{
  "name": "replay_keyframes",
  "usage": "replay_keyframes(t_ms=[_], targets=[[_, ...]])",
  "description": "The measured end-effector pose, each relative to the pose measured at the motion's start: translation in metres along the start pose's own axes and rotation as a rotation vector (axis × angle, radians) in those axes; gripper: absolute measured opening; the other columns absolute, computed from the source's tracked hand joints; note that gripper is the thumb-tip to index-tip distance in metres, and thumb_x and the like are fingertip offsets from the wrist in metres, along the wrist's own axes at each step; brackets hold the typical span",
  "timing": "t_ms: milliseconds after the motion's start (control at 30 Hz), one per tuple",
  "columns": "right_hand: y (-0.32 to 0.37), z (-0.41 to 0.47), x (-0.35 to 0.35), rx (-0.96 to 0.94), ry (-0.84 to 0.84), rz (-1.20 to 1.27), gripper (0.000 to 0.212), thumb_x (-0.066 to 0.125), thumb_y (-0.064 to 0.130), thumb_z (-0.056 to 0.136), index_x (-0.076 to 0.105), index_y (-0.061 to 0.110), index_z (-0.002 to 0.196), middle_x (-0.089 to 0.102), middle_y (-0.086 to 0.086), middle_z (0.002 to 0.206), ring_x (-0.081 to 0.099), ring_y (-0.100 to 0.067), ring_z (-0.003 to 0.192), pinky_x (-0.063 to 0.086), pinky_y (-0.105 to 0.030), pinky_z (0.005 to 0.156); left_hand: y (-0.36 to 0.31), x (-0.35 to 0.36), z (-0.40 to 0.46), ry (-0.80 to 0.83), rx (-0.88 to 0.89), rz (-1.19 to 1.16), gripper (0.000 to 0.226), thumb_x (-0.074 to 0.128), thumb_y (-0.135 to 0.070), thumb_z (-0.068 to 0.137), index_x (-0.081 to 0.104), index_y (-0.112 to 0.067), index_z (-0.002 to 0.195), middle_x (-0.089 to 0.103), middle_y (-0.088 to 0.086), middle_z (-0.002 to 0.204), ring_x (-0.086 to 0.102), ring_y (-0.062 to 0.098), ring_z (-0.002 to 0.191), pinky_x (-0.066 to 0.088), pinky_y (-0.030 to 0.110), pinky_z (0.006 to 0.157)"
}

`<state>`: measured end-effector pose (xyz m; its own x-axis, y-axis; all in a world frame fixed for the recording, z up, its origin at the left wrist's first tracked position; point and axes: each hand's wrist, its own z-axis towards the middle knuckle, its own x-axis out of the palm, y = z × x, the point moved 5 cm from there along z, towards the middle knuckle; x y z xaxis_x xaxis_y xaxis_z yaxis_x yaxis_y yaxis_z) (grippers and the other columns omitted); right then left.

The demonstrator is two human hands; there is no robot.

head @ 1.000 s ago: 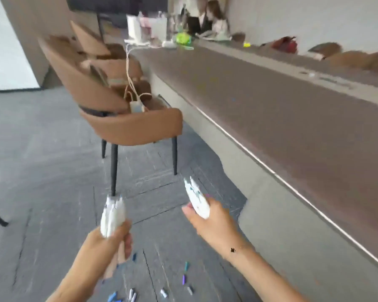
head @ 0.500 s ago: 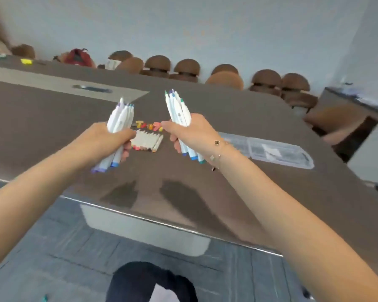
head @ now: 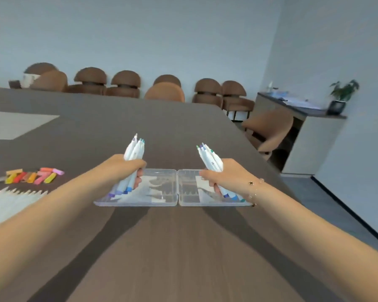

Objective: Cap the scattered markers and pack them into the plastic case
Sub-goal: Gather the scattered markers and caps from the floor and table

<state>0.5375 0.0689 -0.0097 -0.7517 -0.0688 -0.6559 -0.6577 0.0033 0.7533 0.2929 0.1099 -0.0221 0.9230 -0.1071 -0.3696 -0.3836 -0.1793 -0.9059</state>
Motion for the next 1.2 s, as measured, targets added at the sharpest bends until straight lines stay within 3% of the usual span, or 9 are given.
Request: replay_keyframes(t_ms=[67, 167, 267, 400, 600, 700, 800, 1033, 1200], targets=[[-0.014, 0.030, -0.002, 0.056, -0.007, 0.012, 0.025, 0.058, 0.029, 0.090, 0.055, 0.006, 0.081, 0.055, 0.004, 0.043, 0.047, -0.007, 0.037, 0.049, -0.028, 0.062, -0.002, 0.009, 0.036, 0.042, -0.035, -0.031, 0.019, 0.056, -0.015, 0.090, 0.054, -0.006, 0.073, 0.054, 0.006, 0.053, 0.050, 0.014, 0.037, 0.047, 0.022, 0.046], [-0.029, 0.071, -0.002, 0.151, -0.043, 0.075, 0.027, 0.059, 0.030, 0.090, 0.055, 0.008, 0.076, 0.056, 0.000, 0.049, 0.049, -0.007, 0.038, 0.049, -0.020, 0.048, -0.008, 0.024, 0.089, 0.108, -0.093, -0.043, 0.017, 0.059, -0.019, 0.086, 0.058, -0.007, 0.075, 0.060, 0.006, 0.057, 0.056, 0.019, 0.049, 0.048, 0.028, 0.062], [-0.041, 0.114, -0.003, 0.256, -0.064, 0.144, 0.030, 0.059, 0.031, 0.091, 0.056, 0.008, 0.073, 0.057, -0.005, 0.056, 0.051, -0.011, 0.042, 0.049, -0.019, 0.047, -0.021, 0.047, 0.135, 0.182, -0.136, -0.110, 0.016, 0.058, -0.015, 0.087, 0.059, -0.005, 0.075, 0.062, 0.007, 0.063, 0.060, 0.016, 0.050, 0.052, 0.023, 0.054], [-0.068, 0.177, -0.021, 0.406, -0.209, 0.193, 0.028, 0.059, 0.033, 0.091, 0.052, 0.007, 0.101, 0.057, -0.006, 0.073, 0.056, -0.011, 0.054, 0.048, -0.018, 0.047, -0.044, 0.095, 0.178, 0.198, -0.138, -0.184, 0.009, 0.055, -0.010, 0.090, 0.057, -0.002, 0.085, 0.061, 0.008, 0.068, 0.058, 0.015, 0.056, 0.052, 0.022, 0.051], [-0.113, 0.235, -0.035, 0.540, -0.355, 0.172, 0.038, 0.058, 0.028, 0.090, 0.050, 0.005, 0.120, 0.058, -0.012, 0.097, 0.060, -0.022, 0.079, 0.053, -0.028, 0.069, -0.055, 0.161, 0.233, 0.129, -0.134, 0.002, 0.022, 0.057, -0.021, 0.085, 0.059, -0.003, 0.097, 0.062, 0.006, 0.067, 0.062, 0.021, 0.056, 0.053, 0.029, 0.055], [-0.125, 0.247, -0.030, 0.525, -0.353, 0.065, 0.039, 0.058, 0.025, 0.089, 0.052, 0.003, 0.121, 0.061, -0.015, 0.110, 0.060, -0.025, 0.098, 0.048, -0.029, 0.079, -0.051, 0.185, 0.244, 0.092, -0.086, 0.170, 0.032, 0.058, -0.027, 0.088, 0.057, -0.003, 0.109, 0.062, 0.008, 0.091, 0.061, 0.022, 0.080, 0.047, 0.023, 0.054], [-0.126, 0.243, -0.028, 0.497, -0.387, 0.013, 0.041, 0.060, 0.024, 0.089, 0.047, 0.006, 0.124, 0.056, -0.013, 0.122, 0.054, -0.025, 0.113, 0.046, -0.029, 0.088, -0.048, 0.193, 0.244, 0.024, -0.031, 0.221, 0.032, 0.061, -0.027, 0.087, 0.057, -0.004, 0.109, 0.062, 0.011, 0.106, 0.053, 0.017, 0.078, 0.034, 0.017, 0.040], [-0.131, 0.205, -0.011, 0.437, -0.446, 0.101, 0.033, 0.063, 0.019, 0.087, 0.055, 0.008, 0.117, 0.060, -0.011, 0.109, 0.058, -0.024, 0.107, 0.050, -0.030, 0.085, -0.026, 0.193, 0.214, -0.042, 0.000, 0.083, 0.030, 0.063, -0.025, 0.087, 0.058, -0.005, 0.108, 0.063, 0.013, 0.107, 0.054, 0.015, 0.080, 0.036, 0.015, 0.047], [-0.122, 0.171, 0.003, 0.337, -0.441, 0.161, 0.023, 0.063, 0.016, 0.085, 0.060, 0.008, 0.107, 0.056, -0.004, 0.091, 0.055, -0.017, 0.089, 0.047, -0.026, 0.073, -0.009, 0.182, 0.176, -0.093, -0.060, -0.037, 0.030, 0.062, -0.027, 0.087, 0.057, -0.005, 0.108, 0.061, 0.011, 0.101, 0.062, 0.023, 0.094, 0.047, 0.026, 0.069]])
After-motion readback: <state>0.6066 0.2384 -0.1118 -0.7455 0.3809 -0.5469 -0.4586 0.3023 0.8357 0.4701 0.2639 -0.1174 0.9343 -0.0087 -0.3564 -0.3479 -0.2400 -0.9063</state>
